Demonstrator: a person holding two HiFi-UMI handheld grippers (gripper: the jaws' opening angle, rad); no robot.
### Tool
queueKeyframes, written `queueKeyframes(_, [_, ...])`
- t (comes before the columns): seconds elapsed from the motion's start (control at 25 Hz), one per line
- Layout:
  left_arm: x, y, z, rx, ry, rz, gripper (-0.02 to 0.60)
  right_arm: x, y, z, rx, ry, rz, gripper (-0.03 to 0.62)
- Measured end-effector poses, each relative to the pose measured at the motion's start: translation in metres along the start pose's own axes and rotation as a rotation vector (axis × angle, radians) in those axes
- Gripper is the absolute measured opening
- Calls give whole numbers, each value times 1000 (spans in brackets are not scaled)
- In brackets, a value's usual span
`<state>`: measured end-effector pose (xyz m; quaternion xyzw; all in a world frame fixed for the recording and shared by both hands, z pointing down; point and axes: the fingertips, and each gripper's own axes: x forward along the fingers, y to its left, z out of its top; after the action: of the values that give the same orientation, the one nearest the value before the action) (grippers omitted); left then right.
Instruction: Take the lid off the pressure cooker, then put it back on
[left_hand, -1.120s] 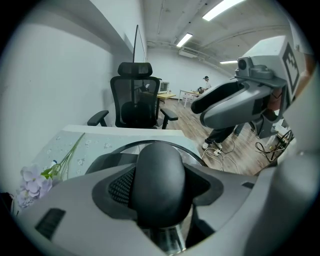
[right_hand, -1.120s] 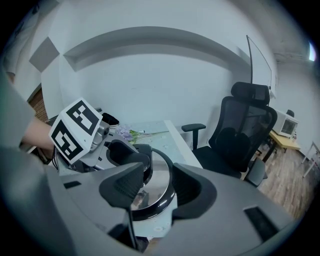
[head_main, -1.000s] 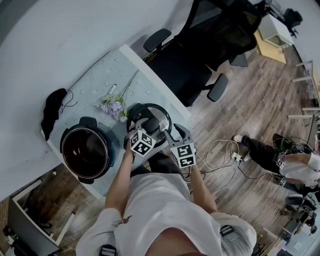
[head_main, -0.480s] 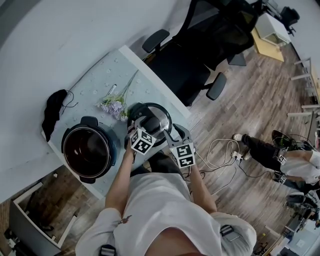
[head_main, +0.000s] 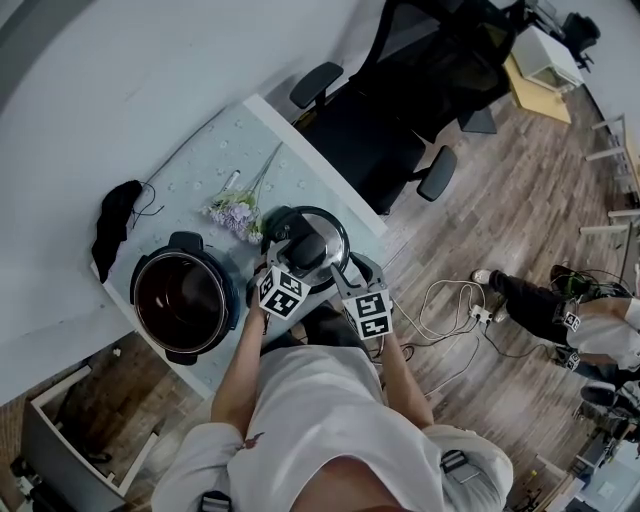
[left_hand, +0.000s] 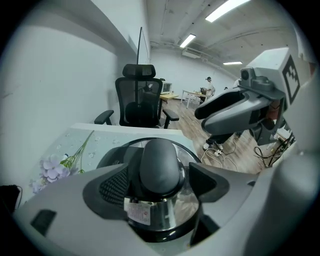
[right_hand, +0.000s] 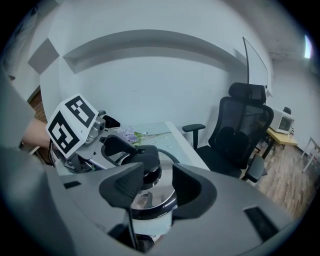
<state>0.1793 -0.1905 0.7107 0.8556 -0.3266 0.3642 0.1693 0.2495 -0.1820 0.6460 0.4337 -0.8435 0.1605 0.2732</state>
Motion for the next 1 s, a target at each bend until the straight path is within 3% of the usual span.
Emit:
queueKeyframes(0.36, [6,0,3,35,12,14,351,0,-2,-2,-2,4,5,183])
queueKeyframes(1.0, [33,3,7,19,65,-2,299,1,-18,-7,3,16,8,183])
